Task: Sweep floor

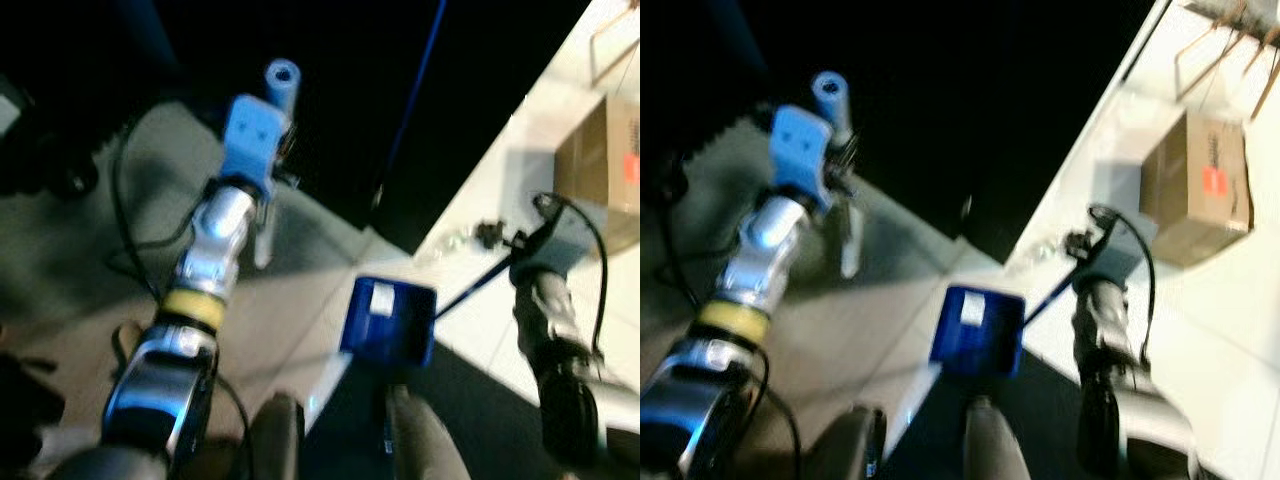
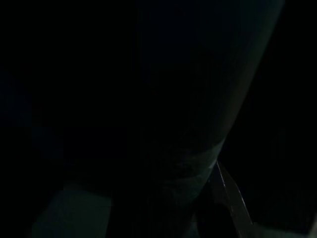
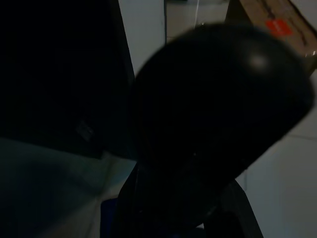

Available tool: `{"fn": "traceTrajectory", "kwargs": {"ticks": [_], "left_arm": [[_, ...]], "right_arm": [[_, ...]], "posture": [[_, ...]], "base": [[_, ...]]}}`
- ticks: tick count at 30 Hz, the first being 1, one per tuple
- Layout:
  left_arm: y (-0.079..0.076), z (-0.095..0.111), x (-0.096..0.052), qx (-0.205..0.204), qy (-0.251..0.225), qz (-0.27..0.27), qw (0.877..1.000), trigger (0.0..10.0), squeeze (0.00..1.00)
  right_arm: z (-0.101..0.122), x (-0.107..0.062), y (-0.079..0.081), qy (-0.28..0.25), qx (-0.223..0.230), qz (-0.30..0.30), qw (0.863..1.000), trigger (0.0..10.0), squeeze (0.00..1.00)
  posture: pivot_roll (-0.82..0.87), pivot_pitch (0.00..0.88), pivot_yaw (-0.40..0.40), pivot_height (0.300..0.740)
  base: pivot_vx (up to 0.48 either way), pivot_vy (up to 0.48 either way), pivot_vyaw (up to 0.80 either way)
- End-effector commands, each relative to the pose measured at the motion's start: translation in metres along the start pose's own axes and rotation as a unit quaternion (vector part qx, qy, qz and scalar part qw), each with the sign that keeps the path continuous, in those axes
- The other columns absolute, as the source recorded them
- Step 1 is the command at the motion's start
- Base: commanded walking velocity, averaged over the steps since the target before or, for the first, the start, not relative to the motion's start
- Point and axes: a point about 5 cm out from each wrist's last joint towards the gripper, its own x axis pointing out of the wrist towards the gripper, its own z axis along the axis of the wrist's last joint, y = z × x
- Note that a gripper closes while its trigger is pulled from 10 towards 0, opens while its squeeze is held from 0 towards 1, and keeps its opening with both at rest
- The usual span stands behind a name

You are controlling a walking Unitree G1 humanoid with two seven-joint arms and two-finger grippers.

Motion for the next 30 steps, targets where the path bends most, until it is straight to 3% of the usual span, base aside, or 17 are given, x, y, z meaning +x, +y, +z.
{"fn": "traceTrajectory", "kwargs": {"ticks": [1, 3, 5, 7, 8, 11, 21, 22, 25, 27, 30], "left_arm": [[-0.001, -0.016, -0.008, 0.016, 0.036, 0.001, 0.999, 10.0, 0.0], [-0.001, -0.026, -0.013, 0.014, 0.055, 0.003, 0.998, 10.0, 0.0], [-0.005, -0.045, -0.024, -0.025, 0.092, 0.011, 0.995, 10.0, 0.0], [-0.005, -0.045, -0.024, -0.025, 0.092, 0.011, 0.995, 10.0, 0.0], [-0.012, -0.06, -0.031, -0.055, 0.119, 0.016, 0.991, 10.0, 0.0], [-0.021, -0.074, -0.04, -0.071, 0.148, 0.009, 0.986, 10.0, 0.0], [-0.031, -0.09, -0.053, -0.06, 0.188, 0.004, 0.98, 10.0, 0.0], [-0.032, -0.092, -0.054, -0.064, 0.189, 0.004, 0.98, 10.0, 0.0], [-0.031, -0.095, -0.059, -0.085, 0.188, 0.021, 0.978, 10.0, 0.0], [-0.031, -0.095, -0.059, -0.088, 0.187, 0.024, 0.978, 10.0, 0.0], [-0.033, -0.097, -0.061, -0.091, 0.188, 0.02, 0.978, 10.0, 0.0]], "right_arm": [[-0.005, -0.002, -0.009, 0.005, 0.043, -0.015, 0.999, 10.0, 0.0], [-0.003, -0.003, -0.014, 0.0, 0.056, -0.022, 0.998, 10.0, 0.0], [0.003, -0.003, -0.021, -0.02, 0.058, -0.012, 0.998, 10.0, 0.0], [0.003, -0.003, -0.021, -0.02, 0.058, -0.012, 0.998, 10.0, 0.0], [0.009, -0.003, -0.023, -0.042, 0.053, 0.004, 0.998, 10.0, 0.0], [0.015, -0.004, -0.024, -0.068, 0.073, 0.02, 0.995, 10.0, 0.0], [0.012, -0.01, -0.027, -0.096, 0.122, 0.054, 0.986, 10.0, 0.0], [0.012, -0.011, -0.03, -0.105, 0.171, 0.054, 0.978, 10.0, 0.0], [0.01, -0.014, -0.039, -0.12, 0.231, 0.046, 0.964, 10.0, 0.0], [0.009, -0.014, -0.04, -0.116, 0.222, 0.044, 0.967, 10.0, 0.0], [0.006, -0.015, -0.041, -0.101, 0.173, 0.036, 0.979, 10.0, 0.0]], "posture": [[0.05, 0.0, 0.003, 0.74], [0.05, 0.0, 0.006, 0.74], [0.03, 0.0, 0.013, 0.74], [0.03, 0.0, 0.013, 0.74], [0.02, 0.0, 0.013, 0.74], [0.01, 0.0, 0.015, 0.74], [0.02, 0.0, 0.008, 0.74], [0.02, 0.0, 0.008, 0.74], [0.02, 0.0, 0.008, 0.74], [0.02, 0.0, 0.009, 0.74], [0.02, 0.0, 0.01, 0.74]], "base": [[0.0, 0.0, 0.0], [0.0, 0.0, 0.0], [0.0, 0.0, 0.0], [0.0, 0.0, 0.0], [0.0, 0.0, 0.0], [0.0, 0.0, 0.0], [0.0, 0.0, 0.0], [0.0, 0.0, 0.0], [0.0, 0.0, 0.0], [0.0, 0.0, 0.0], [0.0, 0.0, 0.0]]}}
